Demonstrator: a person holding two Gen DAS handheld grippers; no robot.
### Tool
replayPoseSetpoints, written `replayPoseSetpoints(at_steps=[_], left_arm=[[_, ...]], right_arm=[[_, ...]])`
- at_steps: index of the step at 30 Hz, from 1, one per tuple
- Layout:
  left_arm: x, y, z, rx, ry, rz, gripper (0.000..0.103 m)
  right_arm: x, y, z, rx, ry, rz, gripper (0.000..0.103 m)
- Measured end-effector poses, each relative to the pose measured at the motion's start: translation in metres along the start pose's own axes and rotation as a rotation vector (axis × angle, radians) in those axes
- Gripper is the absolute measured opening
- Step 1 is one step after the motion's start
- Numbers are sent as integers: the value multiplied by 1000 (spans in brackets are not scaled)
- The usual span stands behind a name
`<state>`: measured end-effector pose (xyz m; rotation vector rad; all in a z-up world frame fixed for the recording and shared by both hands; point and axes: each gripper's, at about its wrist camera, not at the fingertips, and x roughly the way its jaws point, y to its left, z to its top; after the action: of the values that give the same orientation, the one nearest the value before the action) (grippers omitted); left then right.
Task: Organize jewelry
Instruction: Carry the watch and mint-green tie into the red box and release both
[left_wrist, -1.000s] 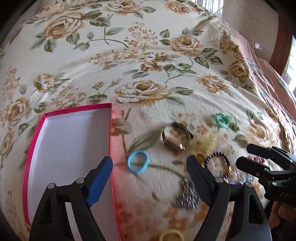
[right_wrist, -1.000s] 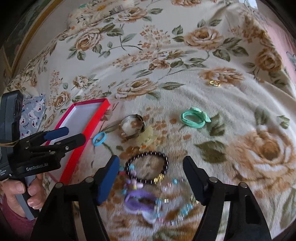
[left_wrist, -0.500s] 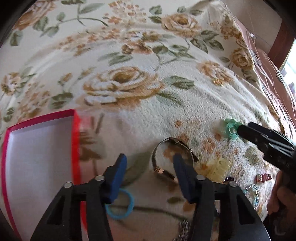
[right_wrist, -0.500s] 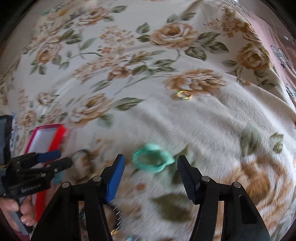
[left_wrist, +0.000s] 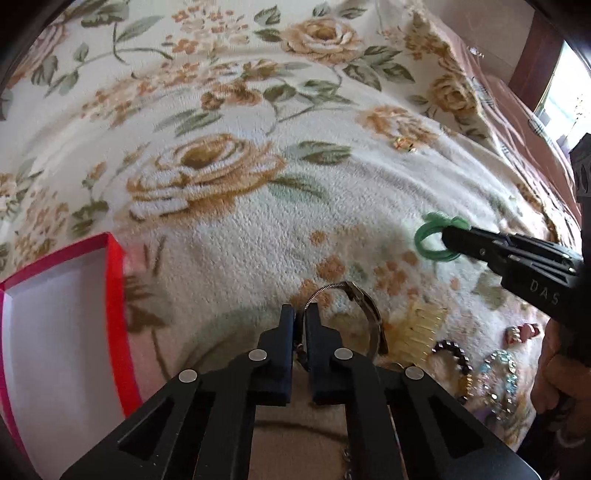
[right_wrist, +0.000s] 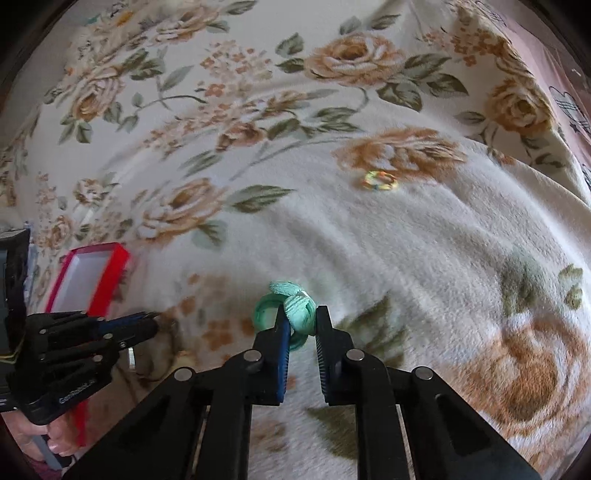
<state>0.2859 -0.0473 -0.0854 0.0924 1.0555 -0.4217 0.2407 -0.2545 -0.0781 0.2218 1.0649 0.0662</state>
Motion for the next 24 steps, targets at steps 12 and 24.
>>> replayPoseSetpoints(at_steps=[12, 24], left_arm=[[-80, 32, -33, -106, -97, 36, 4], [-140, 101, -84, -274, -129, 135, 4]], right_arm=[[-28, 55, -2, -46, -19, 168, 13], [-15, 142, -2, -143, 26, 326, 13]])
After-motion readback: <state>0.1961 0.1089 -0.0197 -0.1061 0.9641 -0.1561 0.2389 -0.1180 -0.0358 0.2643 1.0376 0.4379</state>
